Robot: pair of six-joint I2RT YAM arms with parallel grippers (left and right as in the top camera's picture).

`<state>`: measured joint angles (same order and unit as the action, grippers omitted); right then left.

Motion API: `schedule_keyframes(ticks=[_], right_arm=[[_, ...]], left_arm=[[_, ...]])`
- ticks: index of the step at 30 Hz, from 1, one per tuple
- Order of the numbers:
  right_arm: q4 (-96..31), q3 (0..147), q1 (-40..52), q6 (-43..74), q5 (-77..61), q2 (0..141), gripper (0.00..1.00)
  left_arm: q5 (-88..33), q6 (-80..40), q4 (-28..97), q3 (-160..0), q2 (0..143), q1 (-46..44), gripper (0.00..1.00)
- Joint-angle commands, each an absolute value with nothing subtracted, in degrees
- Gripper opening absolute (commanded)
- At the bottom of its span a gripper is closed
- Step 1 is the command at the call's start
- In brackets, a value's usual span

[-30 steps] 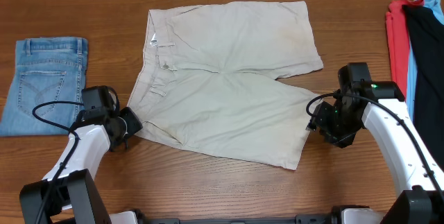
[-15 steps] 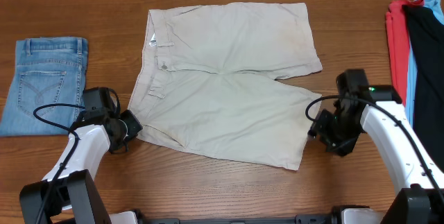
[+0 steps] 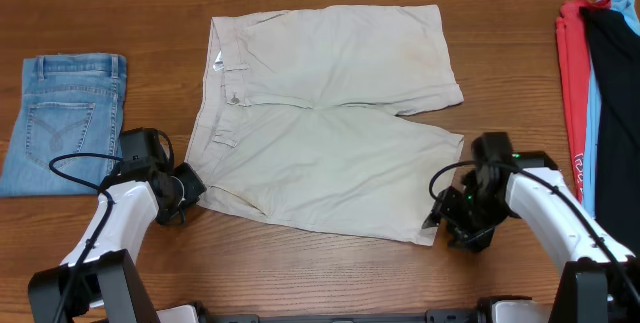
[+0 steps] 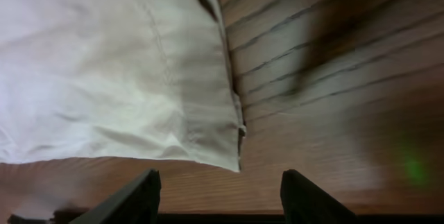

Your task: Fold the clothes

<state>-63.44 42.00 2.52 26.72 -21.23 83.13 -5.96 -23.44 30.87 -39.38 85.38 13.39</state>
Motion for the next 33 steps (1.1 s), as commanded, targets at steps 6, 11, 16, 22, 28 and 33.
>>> schedule_keyframes(ticks=[6, 11, 16, 22, 28, 33], right_arm=[[-56.49, 34.2, 3.84, 28.4, -23.75, 81.87, 0.6], [-52.53, 33.06, 3.86, 28.58, -23.77, 81.89, 0.59], [-49.28, 33.06, 3.86, 28.56, -24.14, 81.89, 0.51], [-47.7, 33.06, 3.86, 28.56, -24.08, 81.93, 0.21], [-47.83, 33.34, 3.7, 28.69, -23.9, 81.62, 0.04], [-55.16, 40.38, 0.23, 27.97, -20.34, 77.08, 0.04]], left_arm=[[-4.47, -22.7, 33.21, -38.85, 84.84, 13.58, 0.04], [-4.45, -22.5, 34.06, -38.85, 84.84, 13.58, 0.04], [-4.12, -22.28, 34.48, -38.85, 84.84, 13.58, 0.04], [-4.03, -22.26, 34.65, -38.85, 84.84, 13.58, 0.04], [-4.05, -22.02, 36.34, -38.92, 84.71, 13.58, 0.04], [-4.4, -20.51, 43.05, -41.19, 80.71, 13.58, 0.04]])
